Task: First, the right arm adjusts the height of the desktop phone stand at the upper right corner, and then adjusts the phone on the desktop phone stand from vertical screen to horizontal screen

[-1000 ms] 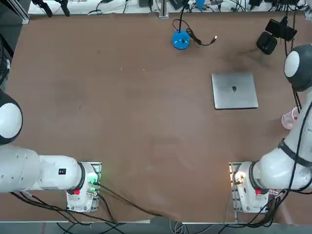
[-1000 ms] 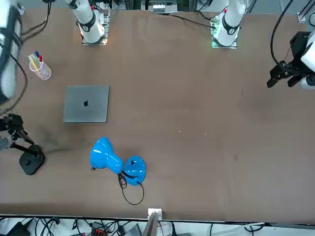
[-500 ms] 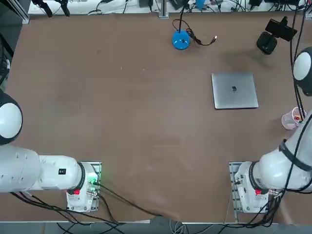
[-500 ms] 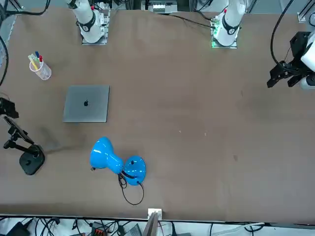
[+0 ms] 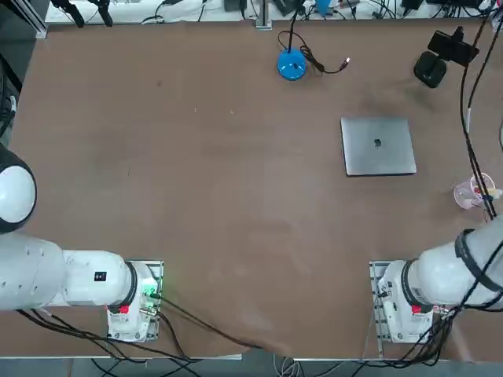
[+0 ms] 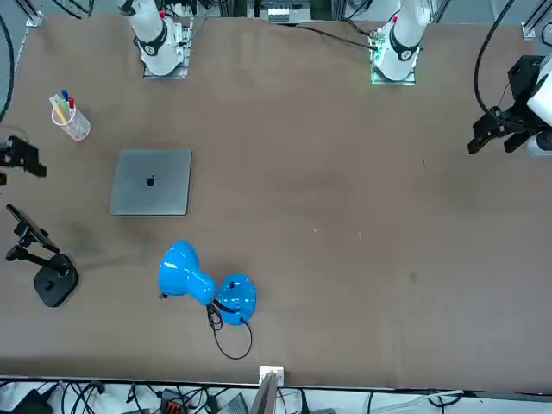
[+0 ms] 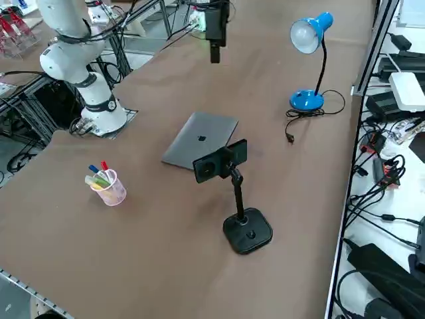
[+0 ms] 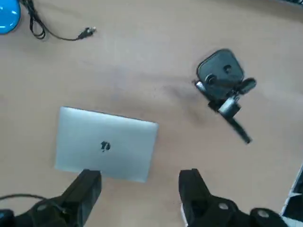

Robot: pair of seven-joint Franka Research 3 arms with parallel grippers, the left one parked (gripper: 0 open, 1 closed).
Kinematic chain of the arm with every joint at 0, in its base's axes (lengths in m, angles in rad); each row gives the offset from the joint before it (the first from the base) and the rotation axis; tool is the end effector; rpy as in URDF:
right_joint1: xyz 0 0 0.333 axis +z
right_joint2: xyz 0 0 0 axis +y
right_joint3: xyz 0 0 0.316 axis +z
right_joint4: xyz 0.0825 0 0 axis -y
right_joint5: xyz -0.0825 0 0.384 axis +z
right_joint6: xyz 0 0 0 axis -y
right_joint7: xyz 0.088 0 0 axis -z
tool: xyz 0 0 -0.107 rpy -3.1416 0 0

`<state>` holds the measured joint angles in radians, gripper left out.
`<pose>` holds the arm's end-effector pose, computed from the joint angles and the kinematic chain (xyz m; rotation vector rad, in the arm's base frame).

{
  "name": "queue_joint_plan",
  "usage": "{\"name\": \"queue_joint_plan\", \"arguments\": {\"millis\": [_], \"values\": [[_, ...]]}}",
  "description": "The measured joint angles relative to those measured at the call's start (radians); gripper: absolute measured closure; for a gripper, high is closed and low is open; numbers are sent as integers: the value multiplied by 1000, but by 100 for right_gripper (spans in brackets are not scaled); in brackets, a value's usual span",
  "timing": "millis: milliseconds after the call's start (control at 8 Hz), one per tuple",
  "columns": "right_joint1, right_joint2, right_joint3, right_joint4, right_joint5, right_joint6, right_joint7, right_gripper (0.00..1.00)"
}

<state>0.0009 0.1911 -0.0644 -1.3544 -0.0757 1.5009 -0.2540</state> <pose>0.6043 -0.0429 0.6096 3.0471 0.2869 -0.0880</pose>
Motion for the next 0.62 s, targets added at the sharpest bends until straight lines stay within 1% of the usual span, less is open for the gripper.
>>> {"name": "queue_joint_plan", "arguments": {"millis": [125, 375, 625], "values": [[19, -57, 0, -71, 0, 7, 40, 0], [49, -145, 2, -180, 0, 18, 123, 0], [53, -217, 2, -264, 0, 31, 138, 0]]}}
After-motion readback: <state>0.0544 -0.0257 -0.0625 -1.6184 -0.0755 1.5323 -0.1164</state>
